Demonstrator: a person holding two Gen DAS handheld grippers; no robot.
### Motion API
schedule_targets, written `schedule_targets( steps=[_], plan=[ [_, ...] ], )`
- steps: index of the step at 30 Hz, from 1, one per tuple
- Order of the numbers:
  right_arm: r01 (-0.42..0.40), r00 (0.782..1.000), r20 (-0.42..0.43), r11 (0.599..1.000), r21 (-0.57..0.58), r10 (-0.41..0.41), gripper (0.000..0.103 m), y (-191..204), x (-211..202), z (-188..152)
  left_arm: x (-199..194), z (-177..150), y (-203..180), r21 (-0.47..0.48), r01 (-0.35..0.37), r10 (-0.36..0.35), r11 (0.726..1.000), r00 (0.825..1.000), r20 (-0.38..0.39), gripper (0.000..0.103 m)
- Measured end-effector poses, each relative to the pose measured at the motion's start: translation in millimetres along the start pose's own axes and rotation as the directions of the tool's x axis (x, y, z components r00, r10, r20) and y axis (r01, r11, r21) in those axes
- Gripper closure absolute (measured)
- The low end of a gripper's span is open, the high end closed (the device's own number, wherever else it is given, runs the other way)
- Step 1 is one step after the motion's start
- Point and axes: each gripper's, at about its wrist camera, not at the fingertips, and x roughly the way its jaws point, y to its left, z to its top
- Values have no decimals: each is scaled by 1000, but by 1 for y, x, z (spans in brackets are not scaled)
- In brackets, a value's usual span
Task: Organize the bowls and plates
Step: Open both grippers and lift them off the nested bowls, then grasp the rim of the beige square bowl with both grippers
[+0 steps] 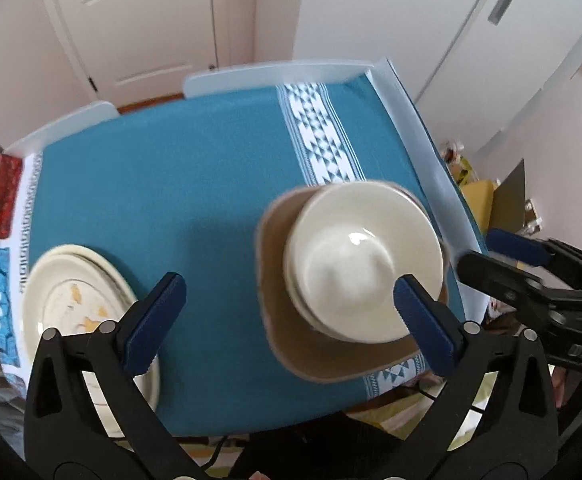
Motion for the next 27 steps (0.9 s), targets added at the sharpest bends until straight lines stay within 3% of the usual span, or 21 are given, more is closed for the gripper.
schedule_targets(
  steps=[2,6,11,15,27],
  plan=[
    [1,1000,17,1000,2,-1,12,-4,-9,-1,-4,-2,7,-6,0,0,1000,1000,-8,0],
    [40,998,44,998,-44,-38,12,-5,-24,-8,-11,-12,18,23,-4,5,1000,1000,-20,0],
    [170,982,-65,976,-133,-180,12,-2,-17,-21,-1,-27,26,115,-67,75,991,996,-58,0],
    [186,974,-108,973,-133,-201,12,-5,-3,-26,19,-30,30,152,-62,78,986,992,-101,0],
    [218,923,-271,952,-214,-272,12,-7,60,-28,68,-26,17,259,-45,102,965,972,-212,0]
  ],
)
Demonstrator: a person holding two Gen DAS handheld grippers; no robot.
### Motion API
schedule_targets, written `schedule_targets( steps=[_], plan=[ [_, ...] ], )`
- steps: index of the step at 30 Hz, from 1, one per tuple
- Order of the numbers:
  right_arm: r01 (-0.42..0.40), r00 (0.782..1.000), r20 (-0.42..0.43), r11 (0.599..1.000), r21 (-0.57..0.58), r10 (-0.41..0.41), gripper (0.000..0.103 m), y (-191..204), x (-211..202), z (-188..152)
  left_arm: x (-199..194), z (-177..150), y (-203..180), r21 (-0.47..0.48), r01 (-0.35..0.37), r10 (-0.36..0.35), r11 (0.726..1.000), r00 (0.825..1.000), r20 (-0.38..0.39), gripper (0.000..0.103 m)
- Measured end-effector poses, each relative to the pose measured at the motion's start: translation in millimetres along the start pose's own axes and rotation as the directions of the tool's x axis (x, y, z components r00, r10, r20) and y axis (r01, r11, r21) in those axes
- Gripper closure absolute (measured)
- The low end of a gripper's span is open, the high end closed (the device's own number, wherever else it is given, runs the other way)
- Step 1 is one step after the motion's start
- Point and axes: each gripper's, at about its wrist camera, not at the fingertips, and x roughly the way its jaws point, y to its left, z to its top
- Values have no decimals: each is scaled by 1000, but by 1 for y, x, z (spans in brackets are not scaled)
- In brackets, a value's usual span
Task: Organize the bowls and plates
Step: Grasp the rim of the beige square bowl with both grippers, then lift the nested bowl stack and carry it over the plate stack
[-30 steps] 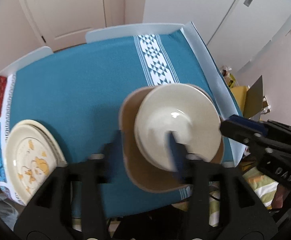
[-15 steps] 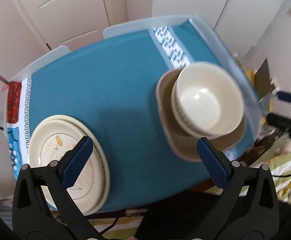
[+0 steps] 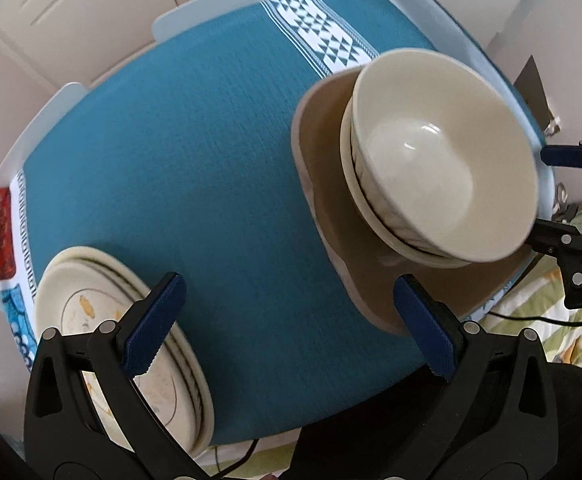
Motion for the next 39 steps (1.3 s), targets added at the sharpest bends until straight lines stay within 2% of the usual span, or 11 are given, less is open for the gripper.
schedule_targets(
  steps=[1,5,8,10,12,13,17,20,26,33,39],
  plan=[
    [-2,1000,-4,1000,-1,2,13,0,3,0,5,0,0,3,6,-6,1000,1000,-10,0],
    [-43,999,2,999,9,43,34,-2,14,3,15,1,2,-26,74,-75,997,997,-21,0],
    [-74,997,22,997,12,74,49,-1,21,4,17,2,2,-36,84,-84,996,996,6,4],
    [-80,996,46,997,1,80,55,0,25,3,20,1,2,-45,82,-81,996,996,25,20],
    [-91,993,71,996,-10,91,64,2,26,1,21,-2,4,-72,122,-119,990,991,55,48],
    [-102,991,83,995,-14,103,67,2,27,0,22,-3,5,-80,140,-135,987,988,69,50],
    [-125,983,135,992,-29,128,81,3,30,-1,26,-6,2,-92,175,-163,980,979,119,75],
    [-126,976,172,991,-42,131,90,4,31,0,27,-8,-3,-87,181,-165,980,972,167,86],
    [-120,969,213,992,-47,127,90,8,30,-3,20,-7,-13,-52,135,-118,989,960,253,96],
    [-108,964,240,993,-55,118,90,11,24,-2,11,-6,-17,-55,79,-61,995,959,277,96],
    [-95,959,255,989,-114,121,90,27,-5,8,-20,-10,-4,-117,74,-36,990,953,300,96]
  ],
)
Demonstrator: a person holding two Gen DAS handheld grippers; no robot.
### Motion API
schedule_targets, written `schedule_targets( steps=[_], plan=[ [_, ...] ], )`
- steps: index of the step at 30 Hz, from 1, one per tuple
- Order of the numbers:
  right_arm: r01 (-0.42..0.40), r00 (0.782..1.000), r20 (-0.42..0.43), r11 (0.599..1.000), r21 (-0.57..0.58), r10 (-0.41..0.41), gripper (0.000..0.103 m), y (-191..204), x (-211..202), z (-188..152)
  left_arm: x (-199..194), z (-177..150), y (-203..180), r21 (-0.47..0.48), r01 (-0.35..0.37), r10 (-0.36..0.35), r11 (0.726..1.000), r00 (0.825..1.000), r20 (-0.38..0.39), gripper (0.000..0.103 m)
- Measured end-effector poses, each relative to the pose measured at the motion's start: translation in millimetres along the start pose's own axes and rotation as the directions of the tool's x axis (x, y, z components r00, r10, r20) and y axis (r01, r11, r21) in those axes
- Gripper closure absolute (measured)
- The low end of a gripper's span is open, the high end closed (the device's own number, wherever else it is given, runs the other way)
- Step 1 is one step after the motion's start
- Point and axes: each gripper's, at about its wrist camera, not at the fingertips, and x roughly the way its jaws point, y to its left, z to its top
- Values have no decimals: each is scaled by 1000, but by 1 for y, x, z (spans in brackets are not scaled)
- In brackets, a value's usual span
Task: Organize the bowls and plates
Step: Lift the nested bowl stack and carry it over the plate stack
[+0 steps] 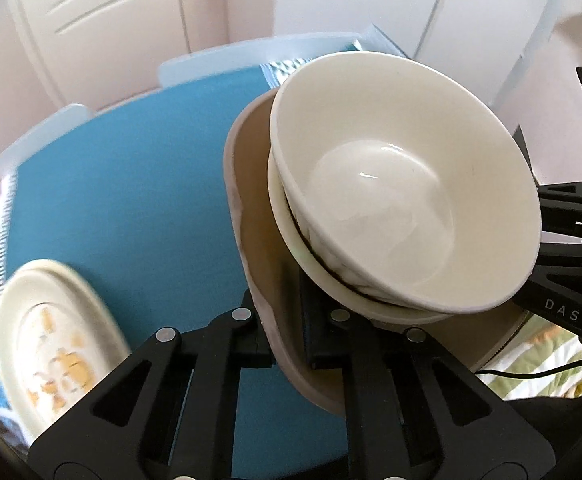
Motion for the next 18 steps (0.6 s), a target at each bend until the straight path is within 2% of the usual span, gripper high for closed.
schedule_targets(
  steps=[10,18],
  plan=[
    [-59,997,45,987,-151,66,90,78,-39,49,-83,-7,61,-114,-106,112,988,992,53,96],
    [-103,994,27,973,-205,110,90,161,-24,63,-117,-52,136,-177,-140,147,974,989,29,96]
  ],
)
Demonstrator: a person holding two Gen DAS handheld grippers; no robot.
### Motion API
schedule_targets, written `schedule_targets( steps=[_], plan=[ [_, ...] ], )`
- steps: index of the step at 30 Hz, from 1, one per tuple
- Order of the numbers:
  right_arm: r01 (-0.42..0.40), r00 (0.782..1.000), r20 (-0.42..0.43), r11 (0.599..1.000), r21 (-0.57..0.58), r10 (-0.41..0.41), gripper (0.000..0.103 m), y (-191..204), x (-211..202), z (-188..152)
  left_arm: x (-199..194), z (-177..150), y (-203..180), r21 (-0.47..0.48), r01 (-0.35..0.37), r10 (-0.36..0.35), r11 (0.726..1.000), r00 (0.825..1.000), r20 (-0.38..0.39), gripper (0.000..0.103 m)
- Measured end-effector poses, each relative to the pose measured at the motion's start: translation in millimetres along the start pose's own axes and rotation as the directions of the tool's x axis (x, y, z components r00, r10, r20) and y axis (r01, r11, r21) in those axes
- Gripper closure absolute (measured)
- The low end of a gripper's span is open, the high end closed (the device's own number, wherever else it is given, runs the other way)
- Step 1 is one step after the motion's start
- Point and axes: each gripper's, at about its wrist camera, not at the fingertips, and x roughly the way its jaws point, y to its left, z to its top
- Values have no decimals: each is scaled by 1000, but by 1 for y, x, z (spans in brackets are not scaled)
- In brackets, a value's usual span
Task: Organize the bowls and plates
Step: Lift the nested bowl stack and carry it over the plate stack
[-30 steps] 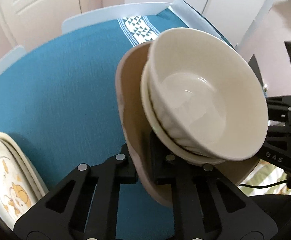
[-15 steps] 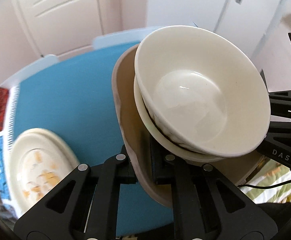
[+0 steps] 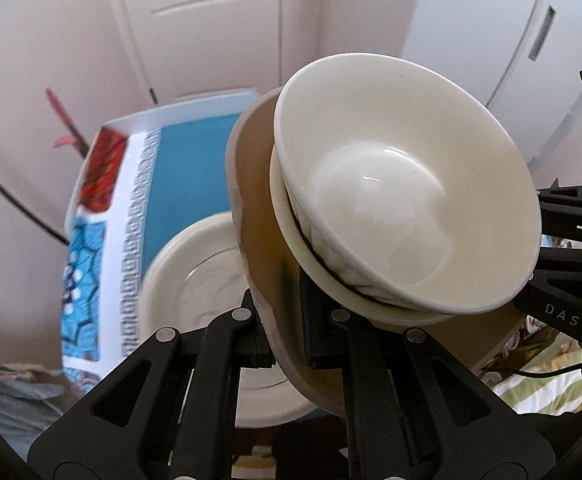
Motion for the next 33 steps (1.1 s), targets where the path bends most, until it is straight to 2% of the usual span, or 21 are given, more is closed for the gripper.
schedule_targets(
  steps=[5,12,21,33],
  plan=[
    [-4,999,-33,1000,18,5,90,44,29,0,6,-22,41,1,14,-14,1000,999,-35,96],
    [18,997,-69,998,57,-14,90,76,66,-5,30,-42,76,26,40,-38,999,997,-66,96],
    [69,995,-80,995,78,-63,90,92,86,-11,51,-54,88,40,68,-65,997,995,-81,96],
    [89,993,-87,989,120,-79,90,85,89,-12,56,-54,90,48,62,-58,997,995,-85,96]
  ],
)
